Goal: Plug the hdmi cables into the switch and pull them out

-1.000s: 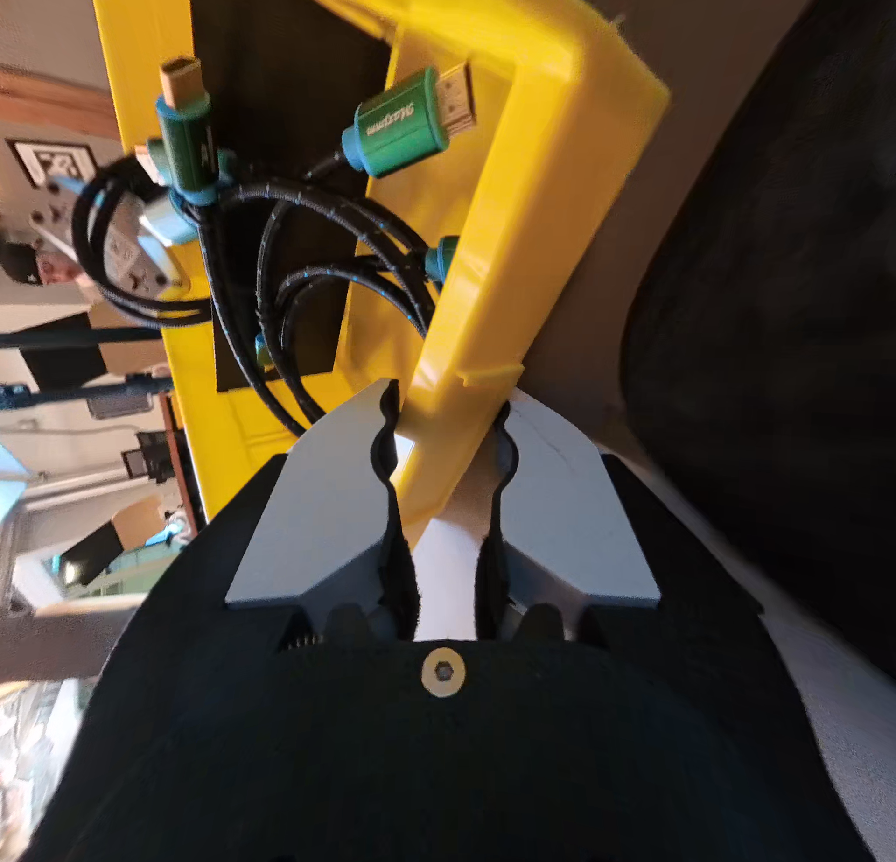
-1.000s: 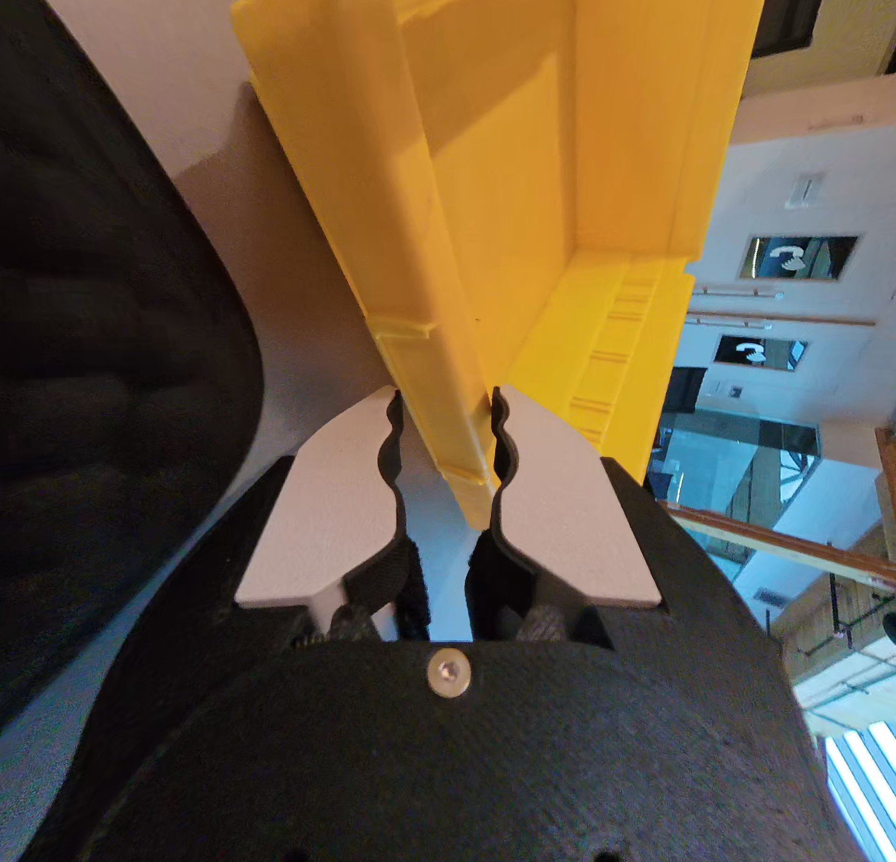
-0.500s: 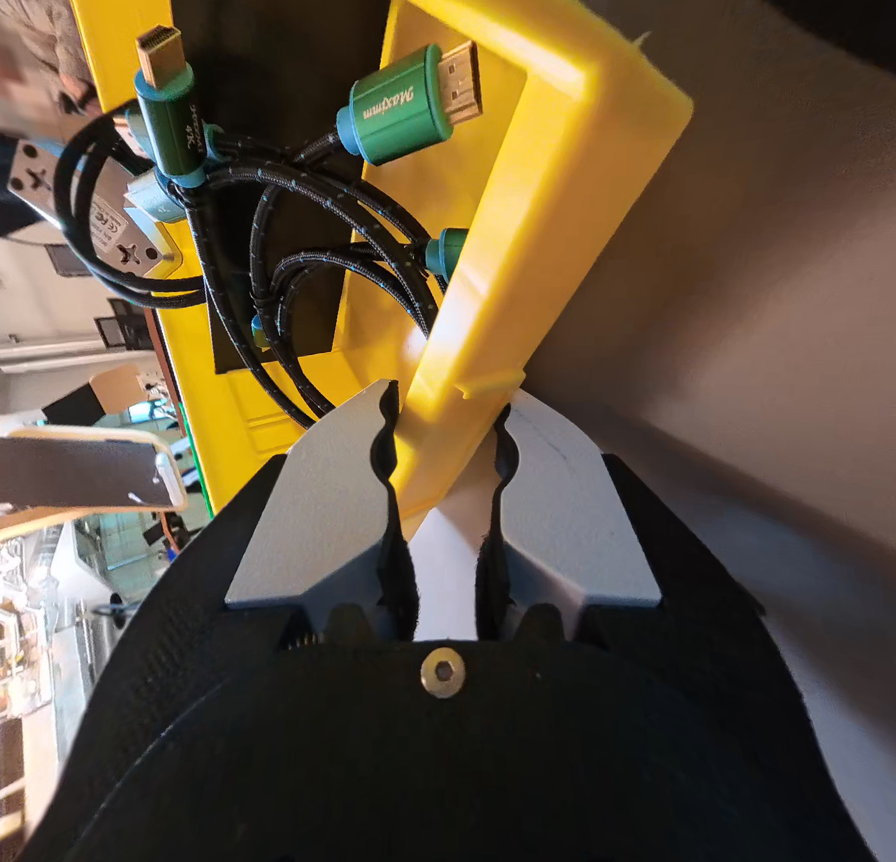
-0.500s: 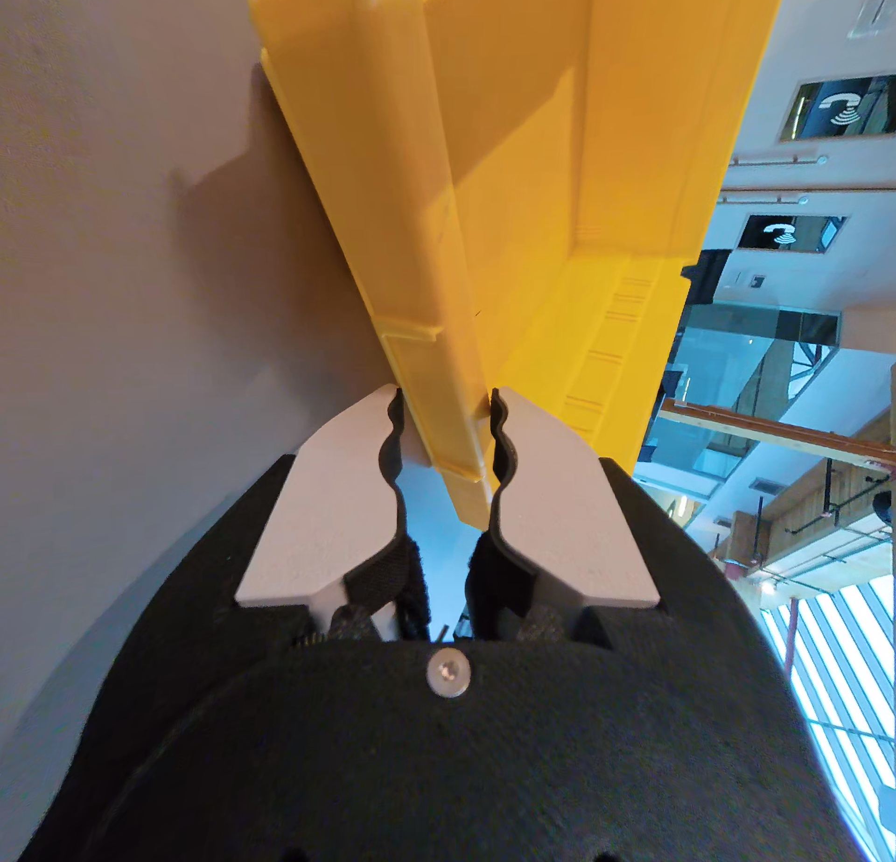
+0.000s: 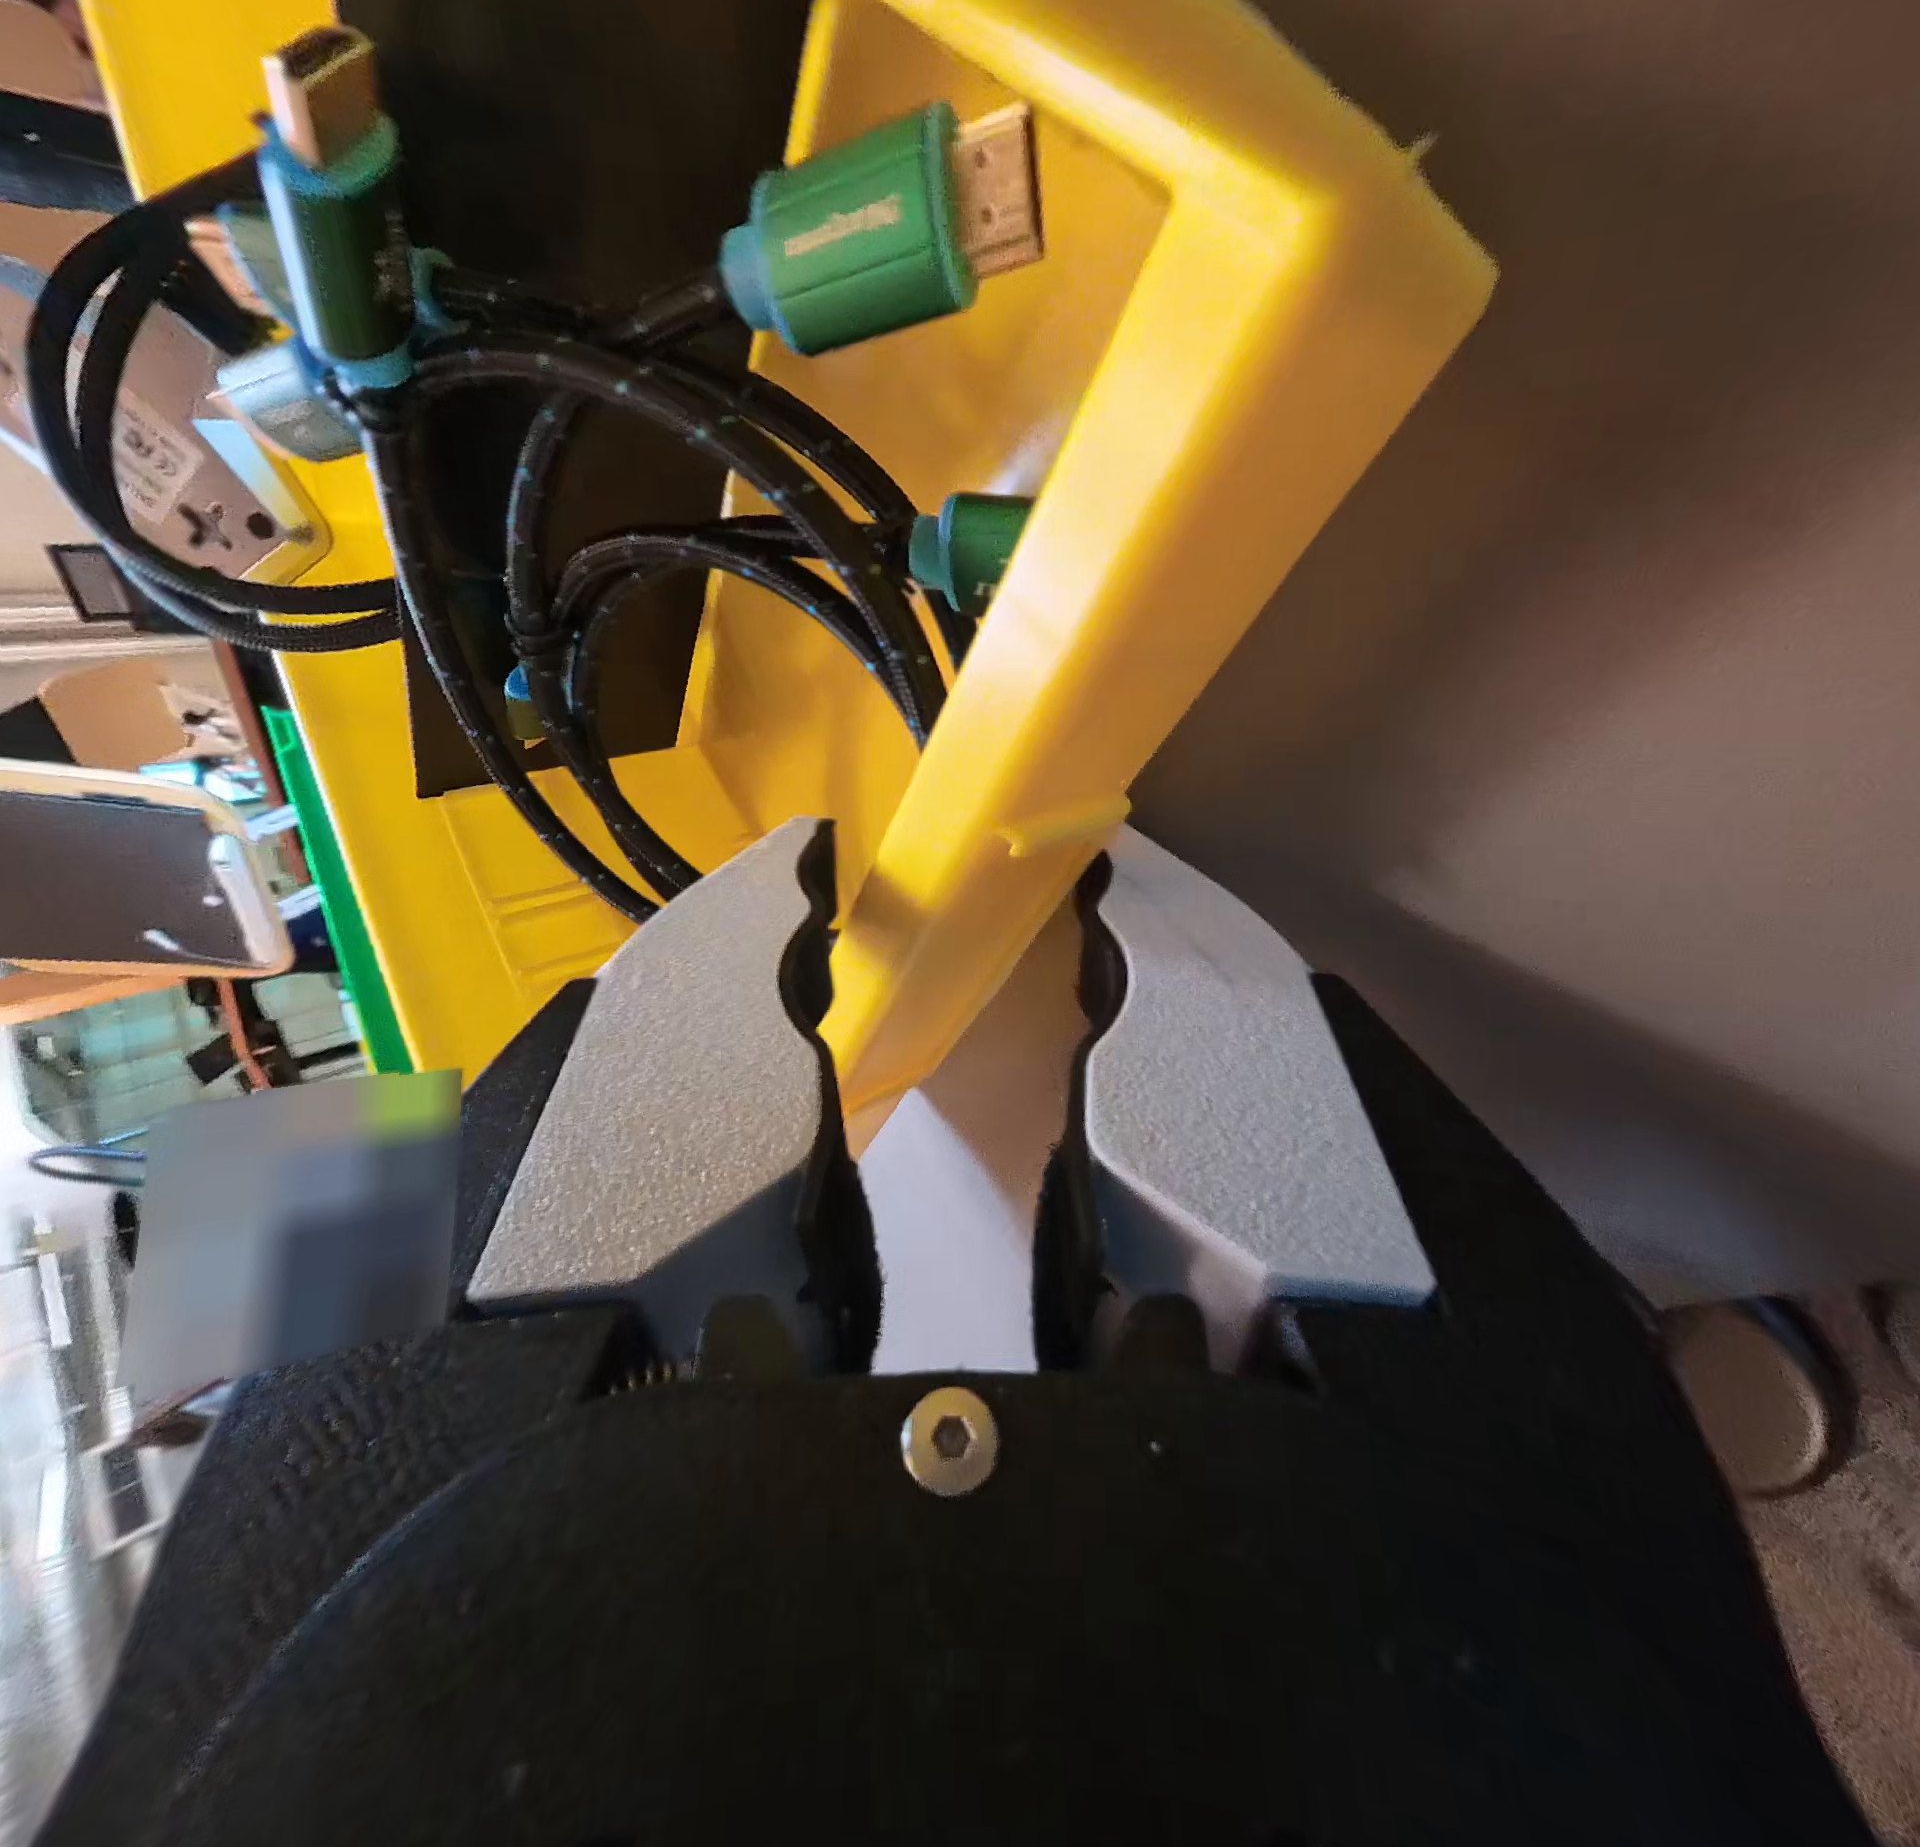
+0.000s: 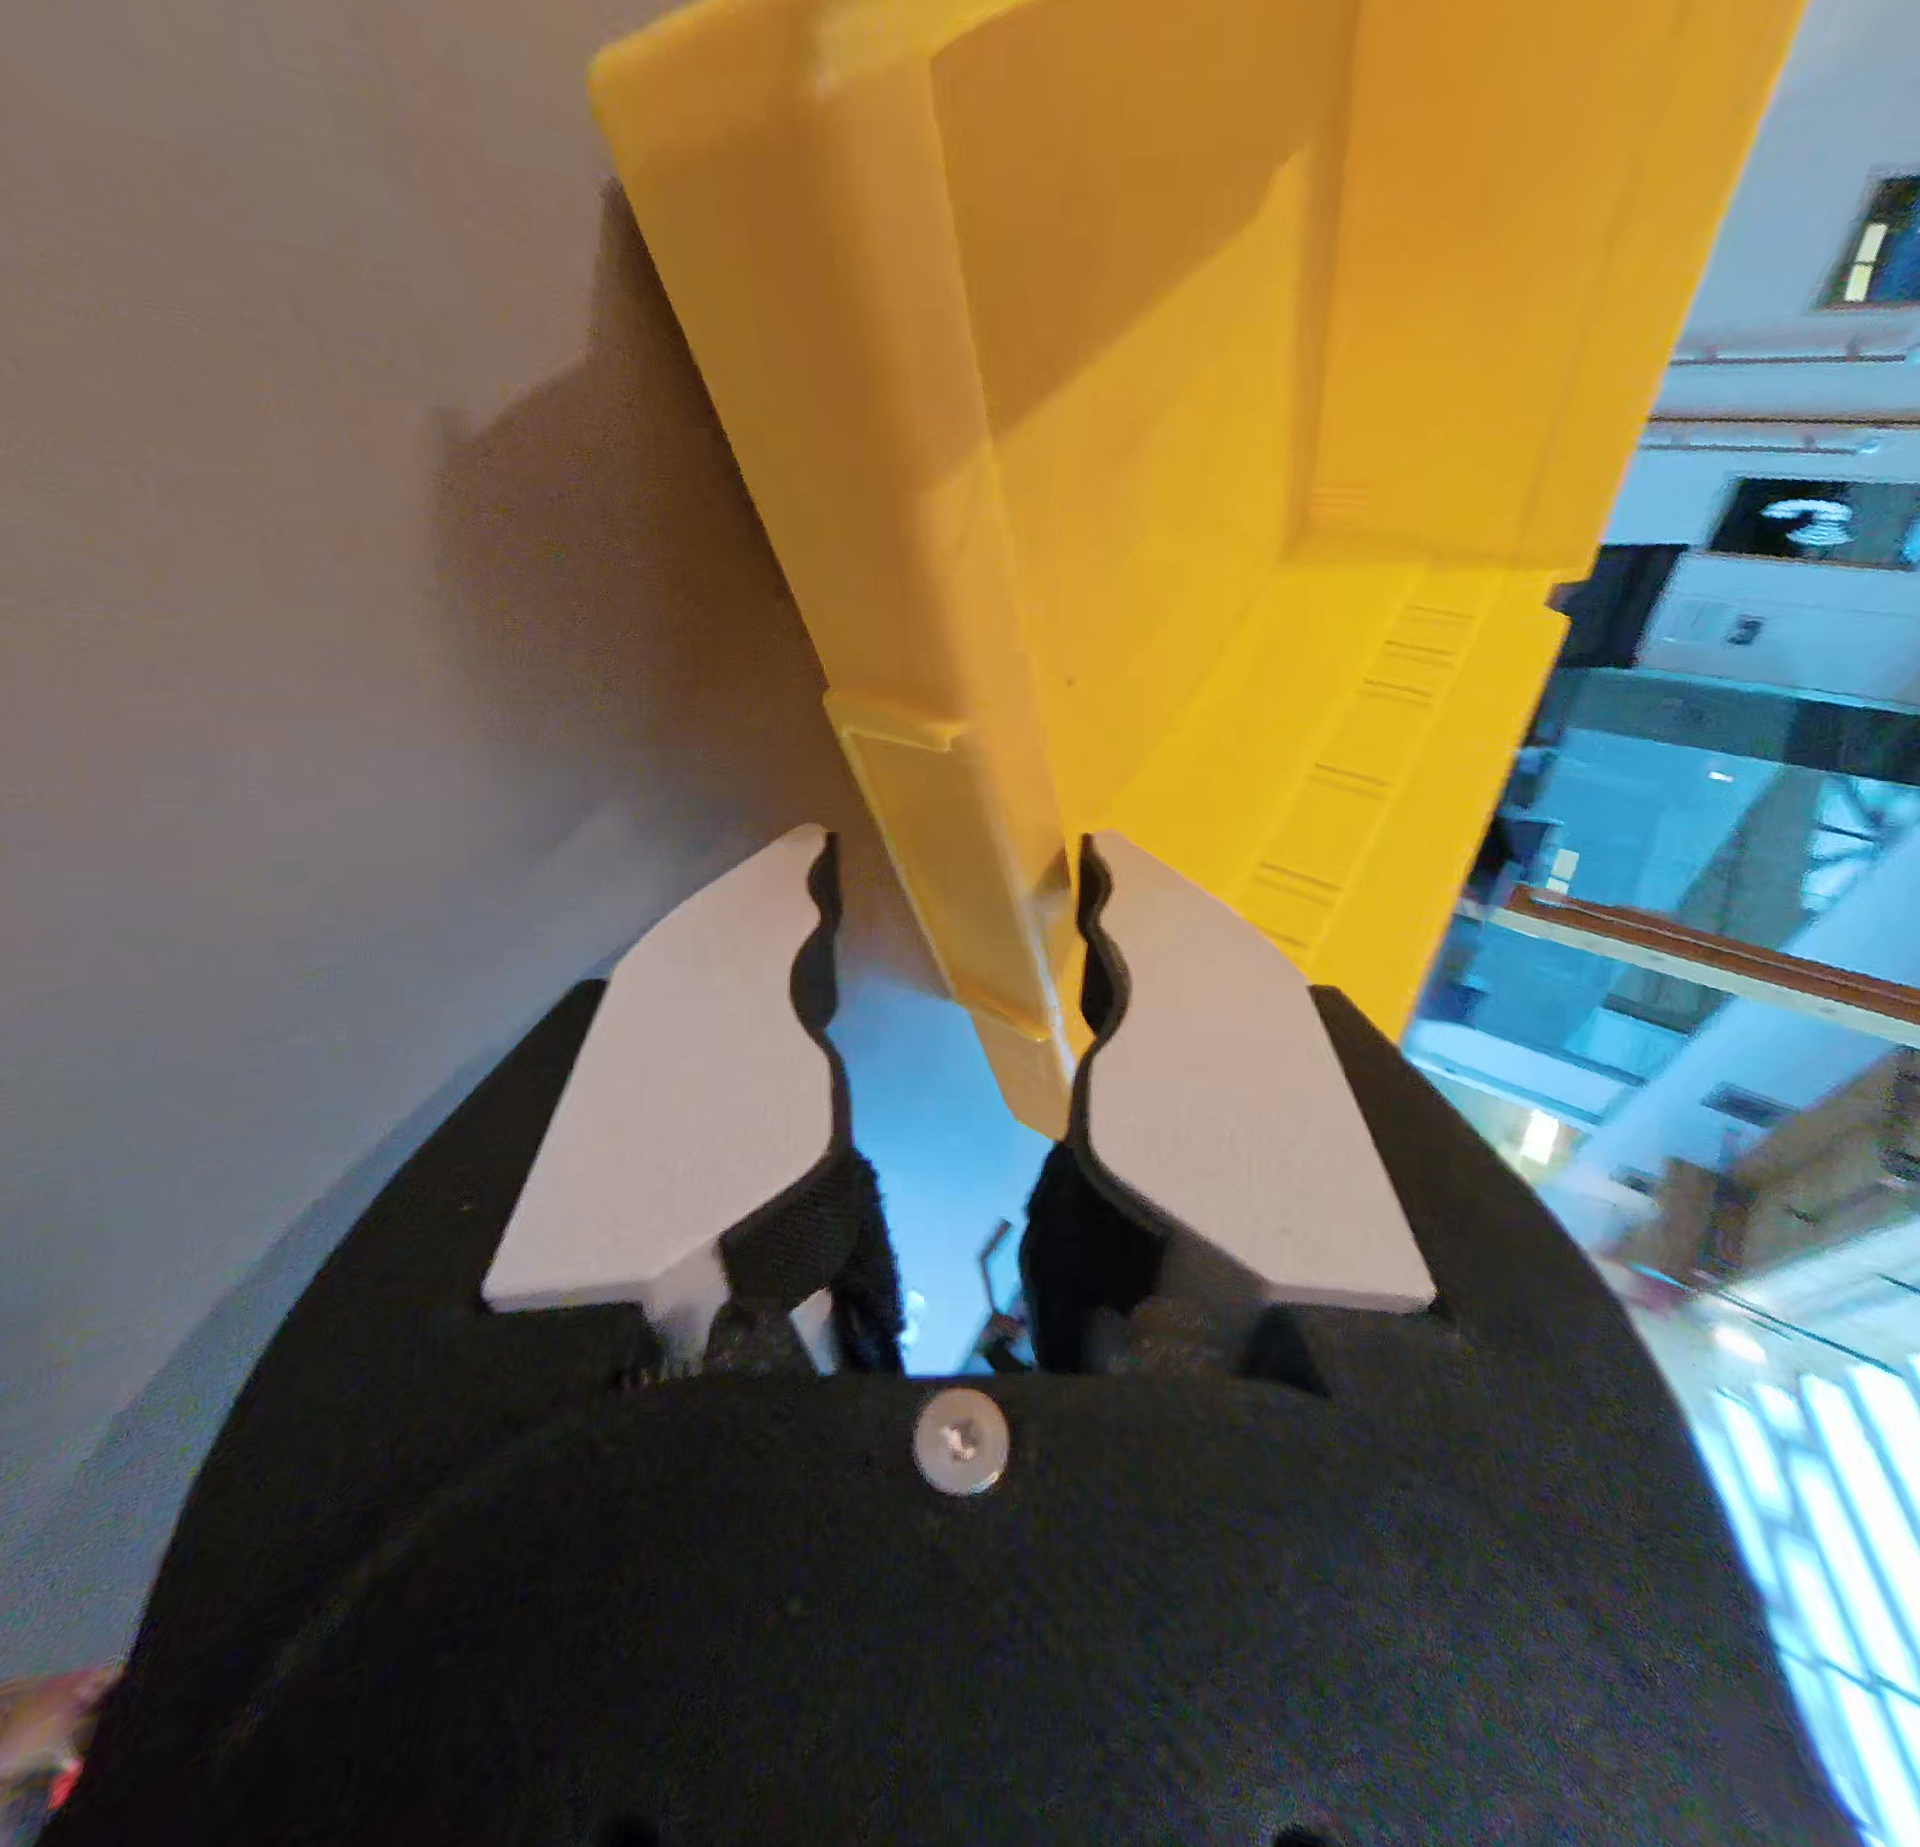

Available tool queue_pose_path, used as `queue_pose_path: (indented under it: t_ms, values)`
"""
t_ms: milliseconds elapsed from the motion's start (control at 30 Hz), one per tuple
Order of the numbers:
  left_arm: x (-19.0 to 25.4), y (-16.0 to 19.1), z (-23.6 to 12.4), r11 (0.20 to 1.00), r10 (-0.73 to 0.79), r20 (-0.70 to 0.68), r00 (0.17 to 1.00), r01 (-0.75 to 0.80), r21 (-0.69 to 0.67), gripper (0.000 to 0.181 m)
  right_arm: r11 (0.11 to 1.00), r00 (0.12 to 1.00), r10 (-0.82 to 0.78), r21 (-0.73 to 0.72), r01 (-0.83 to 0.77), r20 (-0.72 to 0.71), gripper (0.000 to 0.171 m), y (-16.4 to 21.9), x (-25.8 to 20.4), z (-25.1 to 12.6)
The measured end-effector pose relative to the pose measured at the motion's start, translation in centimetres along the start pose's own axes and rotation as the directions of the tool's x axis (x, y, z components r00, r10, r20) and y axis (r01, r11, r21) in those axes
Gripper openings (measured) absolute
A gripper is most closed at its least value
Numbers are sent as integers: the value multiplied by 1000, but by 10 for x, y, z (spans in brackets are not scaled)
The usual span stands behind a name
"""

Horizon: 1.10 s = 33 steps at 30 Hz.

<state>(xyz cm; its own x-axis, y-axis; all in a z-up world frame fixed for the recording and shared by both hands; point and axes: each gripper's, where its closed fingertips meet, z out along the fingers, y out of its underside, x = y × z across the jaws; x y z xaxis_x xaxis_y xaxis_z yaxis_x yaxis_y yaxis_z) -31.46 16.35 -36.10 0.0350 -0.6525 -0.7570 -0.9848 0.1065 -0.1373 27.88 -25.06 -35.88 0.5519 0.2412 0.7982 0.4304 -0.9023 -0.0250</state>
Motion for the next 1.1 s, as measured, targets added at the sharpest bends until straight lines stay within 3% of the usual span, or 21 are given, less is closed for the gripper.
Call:
queue_pose_path:
  t_ms: [100, 200, 300, 400, 467, 567, 767, 867, 1100]
  values:
    - [-4, -7, -16, 984, -134, -71, 988, 141, 112, 64, 976, 981, 160, 132, -174, 114, 68, -13, -2, -12]
    - [-25, -22, -45, 886, -321, -147, 936, 351, 302, 80, 907, 946, 272, 281, -314, 179, 80, -28, 9, -32]
    - [-72, -37, -77, 657, -531, -166, 831, 527, 539, 89, 783, 912, 371, 468, -409, 176, 92, -47, 36, -57]
    - [-133, -33, -97, 363, -764, -134, 632, 592, 720, 109, 592, 856, 472, 644, -484, 210, 123, -72, 67, -81]
    - [-158, -29, -96, 296, -830, -100, 549, 585, 755, 111, 516, 840, 498, 705, -486, 215, 139, -85, 83, -91]
    - [-180, -38, -72, 381, -810, -26, 585, 560, 735, 111, 512, 853, 492, 735, -445, 174, 146, -98, 96, -97]
    - [-201, -75, 5, 528, -649, -224, 727, 642, 556, 109, 521, 874, 469, 758, -392, 130, 145, -110, 105, -100]
    - [-210, -61, 61, 682, -577, -254, 777, 629, 374, 110, 510, 865, 486, 763, -398, 126, 142, -107, 106, -98]
    - [-227, -44, 139, 817, -517, -123, 847, 531, 225, 111, 515, 855, 506, 756, -404, 111, 136, -100, 104, -95]
